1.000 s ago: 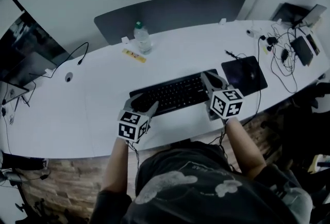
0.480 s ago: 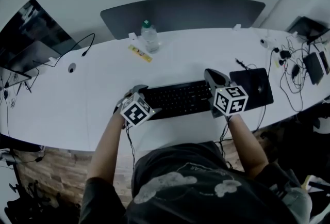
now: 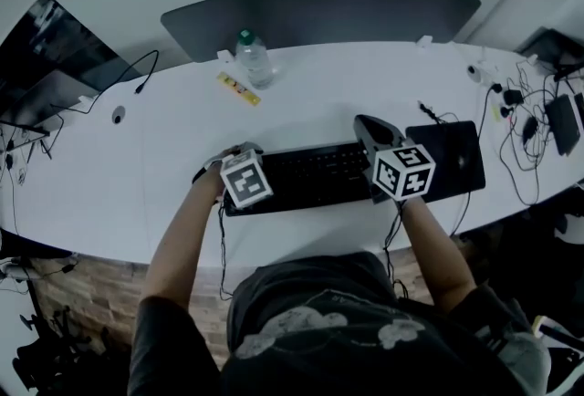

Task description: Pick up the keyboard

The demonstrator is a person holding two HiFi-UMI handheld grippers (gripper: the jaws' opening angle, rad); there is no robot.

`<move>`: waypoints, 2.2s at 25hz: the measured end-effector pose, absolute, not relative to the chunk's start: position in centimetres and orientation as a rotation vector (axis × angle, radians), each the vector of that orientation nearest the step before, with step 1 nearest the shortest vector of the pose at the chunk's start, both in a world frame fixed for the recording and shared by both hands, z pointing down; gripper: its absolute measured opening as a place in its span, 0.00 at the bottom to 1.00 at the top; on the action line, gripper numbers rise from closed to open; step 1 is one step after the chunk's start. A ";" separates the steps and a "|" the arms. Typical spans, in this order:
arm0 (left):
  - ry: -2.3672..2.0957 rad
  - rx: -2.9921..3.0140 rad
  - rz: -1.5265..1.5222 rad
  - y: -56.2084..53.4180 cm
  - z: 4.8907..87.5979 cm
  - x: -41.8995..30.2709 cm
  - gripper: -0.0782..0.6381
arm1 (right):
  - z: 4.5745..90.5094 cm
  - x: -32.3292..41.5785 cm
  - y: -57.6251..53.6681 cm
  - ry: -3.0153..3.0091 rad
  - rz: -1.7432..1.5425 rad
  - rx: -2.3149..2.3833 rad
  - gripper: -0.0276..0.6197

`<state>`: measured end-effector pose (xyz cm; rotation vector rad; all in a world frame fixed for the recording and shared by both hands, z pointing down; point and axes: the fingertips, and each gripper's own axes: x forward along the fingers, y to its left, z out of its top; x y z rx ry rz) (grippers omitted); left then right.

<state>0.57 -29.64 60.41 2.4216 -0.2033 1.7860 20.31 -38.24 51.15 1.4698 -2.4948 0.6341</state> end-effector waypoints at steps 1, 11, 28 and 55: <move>-0.178 2.398 1.806 -29.6 60.8 0.6 0.70 | 51.3 20.4 -38.4 -2.495 0.641 1.466 0.05; 0.053 2.274 1.902 -29.5 63.3 2.1 0.76 | 53.1 20.9 -40.3 -2.509 0.676 1.406 0.05; 0.061 2.066 2.091 -27.4 63.7 0.3 0.79 | 54.6 18.0 -40.9 -2.542 0.686 1.212 0.05; 0.034 2.101 2.038 -27.5 63.6 0.3 0.79 | 59.8 14.8 -34.2 -2.097 0.729 -0.197 0.36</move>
